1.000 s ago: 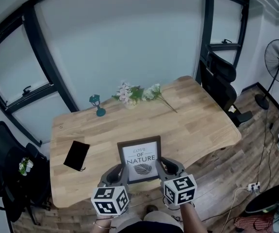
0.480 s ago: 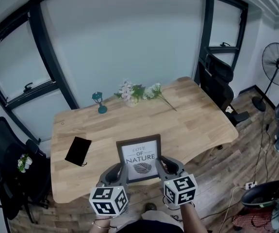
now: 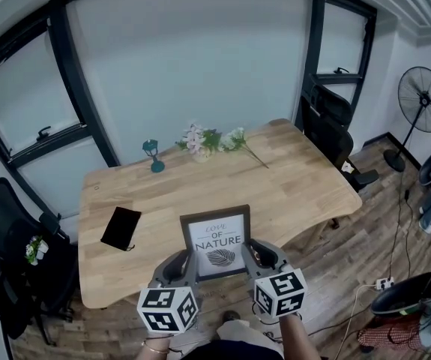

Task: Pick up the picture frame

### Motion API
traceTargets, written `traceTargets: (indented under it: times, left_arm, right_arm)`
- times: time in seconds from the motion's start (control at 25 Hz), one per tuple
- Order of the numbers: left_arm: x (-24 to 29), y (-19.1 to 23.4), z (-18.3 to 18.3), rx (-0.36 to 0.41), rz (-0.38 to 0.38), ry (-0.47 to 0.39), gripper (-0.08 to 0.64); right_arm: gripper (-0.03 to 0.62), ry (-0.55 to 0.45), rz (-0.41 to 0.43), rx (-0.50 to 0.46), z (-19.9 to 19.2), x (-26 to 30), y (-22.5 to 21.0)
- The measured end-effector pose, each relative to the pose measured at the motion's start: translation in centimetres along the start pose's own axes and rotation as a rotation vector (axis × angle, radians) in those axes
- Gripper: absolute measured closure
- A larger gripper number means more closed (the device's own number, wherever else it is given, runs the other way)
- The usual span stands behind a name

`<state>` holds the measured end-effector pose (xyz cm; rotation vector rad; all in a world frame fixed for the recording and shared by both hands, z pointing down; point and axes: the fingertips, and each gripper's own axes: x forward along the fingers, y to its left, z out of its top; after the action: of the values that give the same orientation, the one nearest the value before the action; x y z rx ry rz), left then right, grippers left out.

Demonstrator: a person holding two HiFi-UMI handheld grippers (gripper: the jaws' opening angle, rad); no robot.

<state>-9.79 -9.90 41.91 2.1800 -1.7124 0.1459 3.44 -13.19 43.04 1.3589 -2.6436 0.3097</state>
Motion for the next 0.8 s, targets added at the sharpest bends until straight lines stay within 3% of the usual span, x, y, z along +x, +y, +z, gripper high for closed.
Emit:
traceTargets:
  times: [0.8]
  left_arm:
    - [-5.3,-2.6,-0.5,0.023,-0.056,-0.044,0.500]
  right_arm:
    - [0.523,-0.042,-0.039,-0.038,0.4,-5.8,2.6]
